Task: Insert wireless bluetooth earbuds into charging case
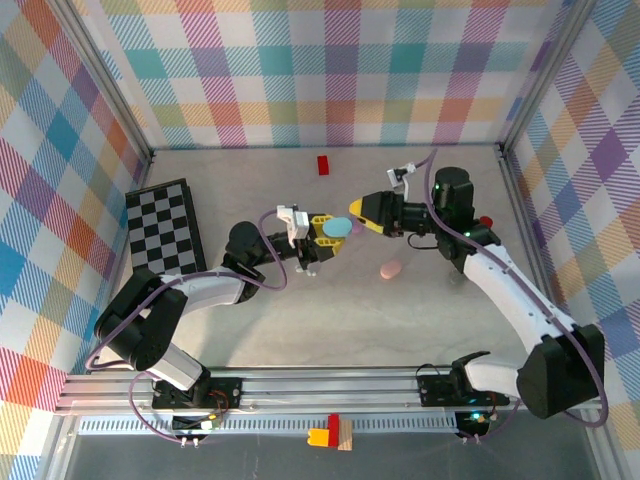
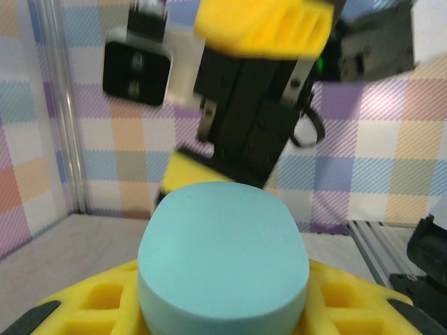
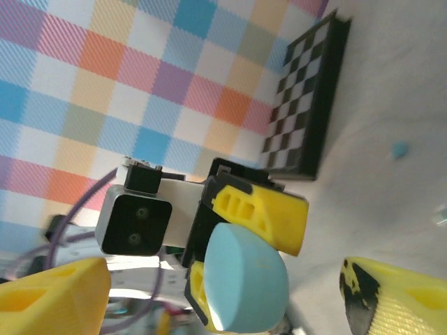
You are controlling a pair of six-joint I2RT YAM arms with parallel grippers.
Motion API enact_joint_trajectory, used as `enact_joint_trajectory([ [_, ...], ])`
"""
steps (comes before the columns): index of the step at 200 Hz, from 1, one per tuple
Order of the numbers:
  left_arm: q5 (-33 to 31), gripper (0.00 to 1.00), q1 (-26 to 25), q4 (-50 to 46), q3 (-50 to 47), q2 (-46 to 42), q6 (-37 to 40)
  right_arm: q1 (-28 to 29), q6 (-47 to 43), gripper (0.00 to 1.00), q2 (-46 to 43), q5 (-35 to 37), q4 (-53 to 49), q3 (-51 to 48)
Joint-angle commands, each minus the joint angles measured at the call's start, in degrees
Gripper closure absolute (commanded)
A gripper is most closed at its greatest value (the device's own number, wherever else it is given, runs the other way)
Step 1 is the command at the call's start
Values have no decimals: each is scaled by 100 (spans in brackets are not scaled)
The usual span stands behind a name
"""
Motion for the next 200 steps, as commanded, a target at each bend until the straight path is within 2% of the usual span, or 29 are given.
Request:
enact_joint_trajectory([
  [1,458,62,100,-650,-49,-264,237,236,-3002,11,-161,1174,-2163,423],
  [16,617,62,137,-1171,-33,-403,376,533,-4078,9,-210,1789,-2604,615],
  [35,798,62,155,-1713,11,-561,539,964,-5208,8,-396,2300,-2484,486],
  [48,899,62,155,-1948,55,-642,579,1158,-5611,8,-498,2408,-2301,357],
  [77,1079,62,154,-2030,100,-741,484,1272,-5715,7,-484,2489,-1989,244],
  [161,1240,61,146,-1968,241,-719,345,1405,-5827,8,-205,2513,-2031,275],
  [200,1271,61,146,-1961,215,-778,319,1447,-5856,8,-280,3062,-1871,193],
])
